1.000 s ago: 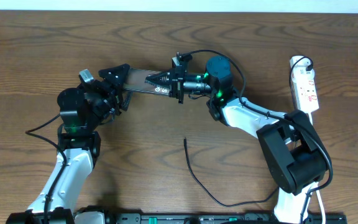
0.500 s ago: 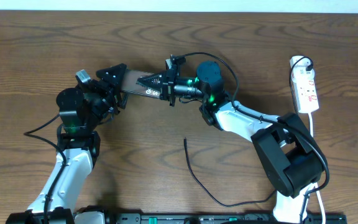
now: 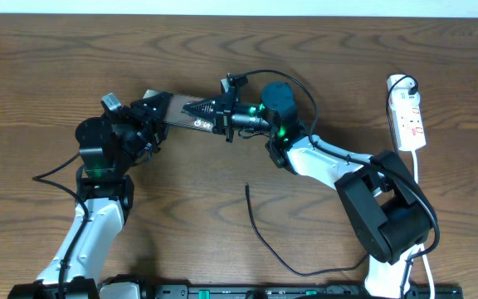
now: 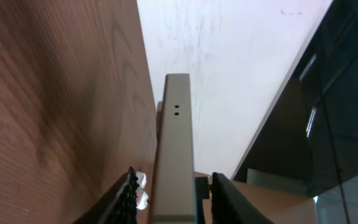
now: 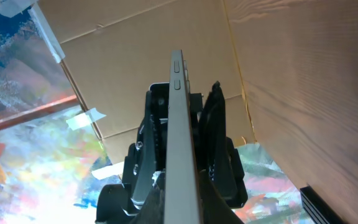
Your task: Plug charger to phone and switch on socket
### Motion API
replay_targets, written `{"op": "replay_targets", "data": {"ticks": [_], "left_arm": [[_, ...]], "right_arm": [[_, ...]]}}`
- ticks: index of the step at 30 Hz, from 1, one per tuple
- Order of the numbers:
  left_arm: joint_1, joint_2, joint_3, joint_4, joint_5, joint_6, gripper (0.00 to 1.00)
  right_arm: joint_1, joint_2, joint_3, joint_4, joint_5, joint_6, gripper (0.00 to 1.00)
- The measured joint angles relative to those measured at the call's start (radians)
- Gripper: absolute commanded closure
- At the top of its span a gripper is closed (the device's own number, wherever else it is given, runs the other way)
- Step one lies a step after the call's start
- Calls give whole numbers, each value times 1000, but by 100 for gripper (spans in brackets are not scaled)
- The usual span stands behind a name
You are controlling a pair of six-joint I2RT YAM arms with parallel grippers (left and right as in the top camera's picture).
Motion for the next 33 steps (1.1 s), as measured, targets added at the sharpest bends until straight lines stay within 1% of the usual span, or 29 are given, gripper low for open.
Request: {"op": "replay_targets", "data": {"ticks": [6,17,18,22,33], "left_arm": [[0,0,0,0,-2,1,80],[0,0,0,0,-2,1,81],[0,0,0,0,-2,1,87],[0,0,0,-1,-2,0,92],[0,0,0,0,-2,-3,93]], "right_arm": [[7,0,0,0,13,-2,99],[22,0,0,-10,45,-7,99],[22,0,0,-11,45,-9,99],[23,0,0,-10,48,-10,99],[24,0,0,-10,50,-9,99]]}}
